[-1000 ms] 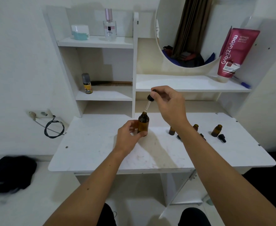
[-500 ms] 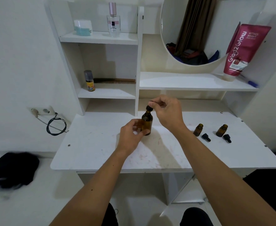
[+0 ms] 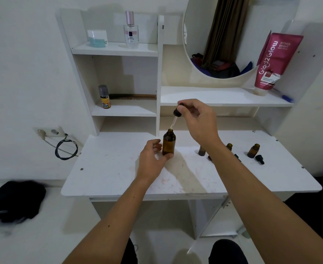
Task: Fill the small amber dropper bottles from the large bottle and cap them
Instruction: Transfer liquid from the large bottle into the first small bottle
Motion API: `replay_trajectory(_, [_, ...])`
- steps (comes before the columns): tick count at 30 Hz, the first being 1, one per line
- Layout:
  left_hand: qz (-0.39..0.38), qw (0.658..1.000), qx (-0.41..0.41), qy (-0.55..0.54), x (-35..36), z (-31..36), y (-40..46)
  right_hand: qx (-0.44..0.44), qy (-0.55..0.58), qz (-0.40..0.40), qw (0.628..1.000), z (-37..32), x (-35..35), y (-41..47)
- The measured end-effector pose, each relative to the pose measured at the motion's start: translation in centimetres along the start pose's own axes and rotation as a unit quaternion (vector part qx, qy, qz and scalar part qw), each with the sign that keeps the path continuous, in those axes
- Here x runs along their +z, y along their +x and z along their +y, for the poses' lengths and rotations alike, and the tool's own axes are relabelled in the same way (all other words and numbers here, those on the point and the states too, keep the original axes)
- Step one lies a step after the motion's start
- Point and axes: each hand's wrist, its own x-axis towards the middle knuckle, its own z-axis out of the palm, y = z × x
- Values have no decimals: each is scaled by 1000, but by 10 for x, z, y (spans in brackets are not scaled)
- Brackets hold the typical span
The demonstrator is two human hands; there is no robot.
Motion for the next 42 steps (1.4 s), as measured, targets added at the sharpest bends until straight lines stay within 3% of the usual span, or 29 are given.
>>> replay_trajectory(5, [51,998,-9,-39,4,3,-22,5,50,50,998,-4,-19,3])
replay_trajectory(16, [-35,999,12,-7,38,18,-36,32,14,98,995,33,-77,-27])
replay_trajectory(26, [-89,995,43,25,83,30,-12,52,-15,109,993,63,-99,-30])
replay_trajectory(42, [-96,991,76,51,110,26,18,53,-26,71,996,83,-90,-24])
